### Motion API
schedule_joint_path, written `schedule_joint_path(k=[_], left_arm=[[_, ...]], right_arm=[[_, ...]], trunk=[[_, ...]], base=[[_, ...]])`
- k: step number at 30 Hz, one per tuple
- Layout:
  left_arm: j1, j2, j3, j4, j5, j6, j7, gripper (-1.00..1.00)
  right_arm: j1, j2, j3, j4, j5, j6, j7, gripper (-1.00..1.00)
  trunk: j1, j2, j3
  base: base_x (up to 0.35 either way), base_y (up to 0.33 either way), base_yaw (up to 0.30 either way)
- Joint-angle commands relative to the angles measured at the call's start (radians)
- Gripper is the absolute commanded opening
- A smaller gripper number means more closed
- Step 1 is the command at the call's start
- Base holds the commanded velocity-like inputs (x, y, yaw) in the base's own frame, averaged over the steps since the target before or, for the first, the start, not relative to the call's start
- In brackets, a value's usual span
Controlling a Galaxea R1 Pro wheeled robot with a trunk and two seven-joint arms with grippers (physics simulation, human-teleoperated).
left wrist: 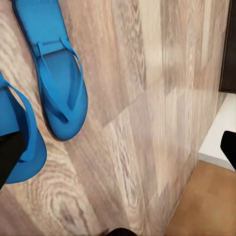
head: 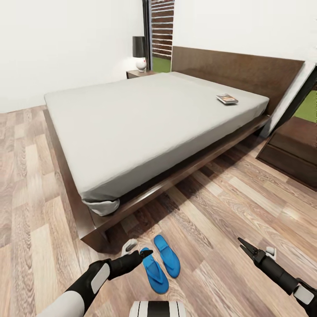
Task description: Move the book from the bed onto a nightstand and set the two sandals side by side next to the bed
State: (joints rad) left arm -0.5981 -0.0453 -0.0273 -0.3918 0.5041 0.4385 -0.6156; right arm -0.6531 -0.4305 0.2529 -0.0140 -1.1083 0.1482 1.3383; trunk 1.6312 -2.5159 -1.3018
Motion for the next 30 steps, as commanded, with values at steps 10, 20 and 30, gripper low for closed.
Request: schedule_joint_path(k=[10, 20, 30], left_arm=[[0.000, 0.011, -0.006, 0.009, 0.005, 0.009, -0.026, 1.00], [0.000, 0.046, -0.029, 0.015, -0.051, 0.019, -0.119, 1.00], [0.000, 0.074, -0.032, 0.020, -0.059, 0.068, -0.152, 1.00]], right_arm=[[0.000, 0.002, 0.011, 0.000, -0.009, 0.011, -0.049, 1.00], [0.000, 0.002, 0.009, 0.005, -0.008, 0.011, -0.091, 1.00], [0.000, 0.003, 0.008, 0.054, -0.008, 0.011, -0.095, 1.00]], trunk=[[-0.005, 0.002, 0.038], [-0.009, 0.004, 0.077], [-0.014, 0.007, 0.115]], base=[[0.000, 0.000, 0.000], [0.000, 0.000, 0.000], [0.000, 0.000, 0.000]])
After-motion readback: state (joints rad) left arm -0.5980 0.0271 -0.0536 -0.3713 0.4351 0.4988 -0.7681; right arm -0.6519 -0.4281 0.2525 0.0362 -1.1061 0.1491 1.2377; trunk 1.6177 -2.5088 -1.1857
